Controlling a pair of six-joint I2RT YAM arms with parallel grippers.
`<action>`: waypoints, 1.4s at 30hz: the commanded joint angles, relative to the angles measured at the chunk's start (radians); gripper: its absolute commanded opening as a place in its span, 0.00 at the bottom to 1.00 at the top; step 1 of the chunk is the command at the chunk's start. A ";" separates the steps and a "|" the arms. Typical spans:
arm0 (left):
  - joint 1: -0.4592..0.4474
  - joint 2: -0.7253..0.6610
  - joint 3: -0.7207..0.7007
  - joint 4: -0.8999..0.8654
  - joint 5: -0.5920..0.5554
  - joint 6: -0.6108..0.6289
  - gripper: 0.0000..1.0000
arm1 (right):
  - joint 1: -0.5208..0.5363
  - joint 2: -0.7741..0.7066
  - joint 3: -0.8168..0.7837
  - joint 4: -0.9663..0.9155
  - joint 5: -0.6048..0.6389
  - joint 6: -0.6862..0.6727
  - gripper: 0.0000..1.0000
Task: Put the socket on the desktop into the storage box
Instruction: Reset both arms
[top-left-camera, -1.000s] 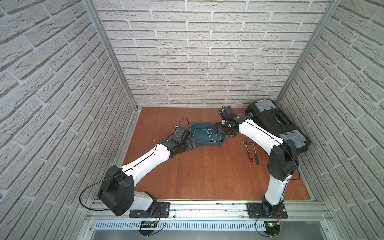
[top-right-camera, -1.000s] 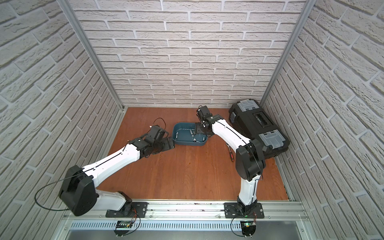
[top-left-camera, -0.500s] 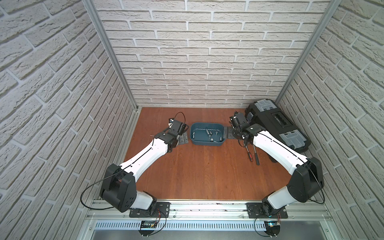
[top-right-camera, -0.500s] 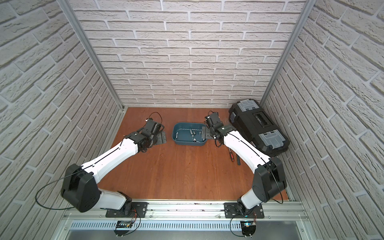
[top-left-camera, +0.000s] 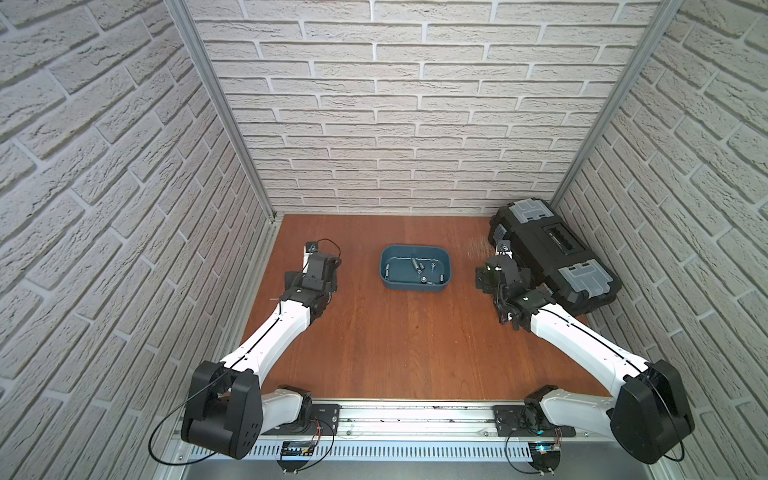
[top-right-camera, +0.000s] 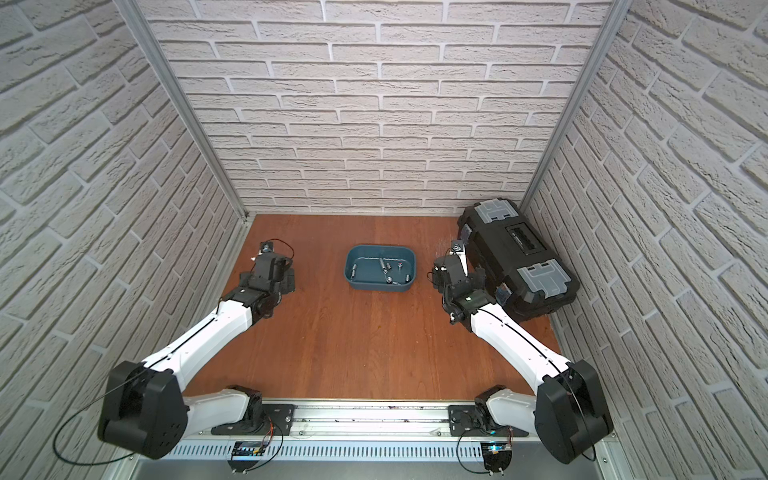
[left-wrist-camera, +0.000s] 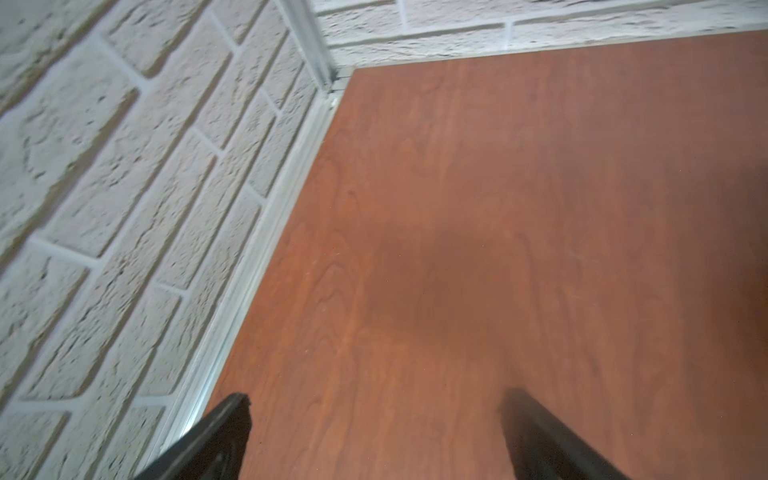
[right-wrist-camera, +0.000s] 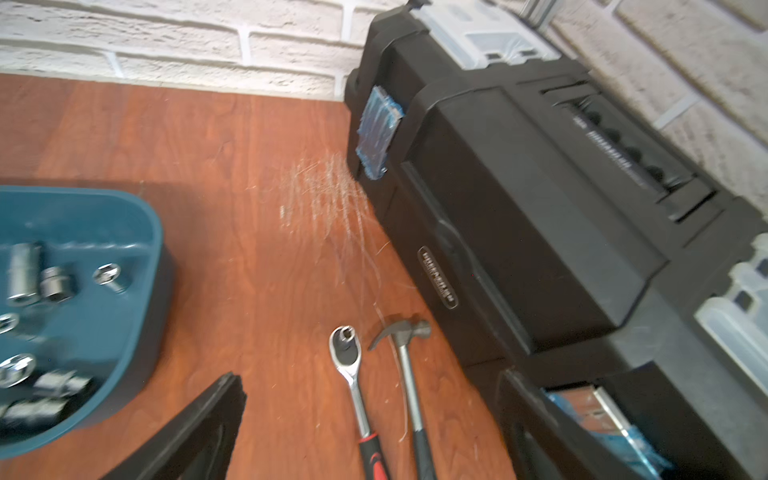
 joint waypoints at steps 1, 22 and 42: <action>0.091 -0.072 -0.158 0.329 0.063 0.074 0.98 | -0.048 -0.020 -0.096 0.204 0.053 -0.071 0.98; 0.176 0.262 -0.379 1.055 0.094 0.251 0.98 | -0.232 0.153 -0.458 1.027 -0.217 -0.227 0.99; 0.253 0.359 -0.337 1.049 0.401 0.258 0.98 | -0.316 0.298 -0.383 0.992 -0.538 -0.251 0.99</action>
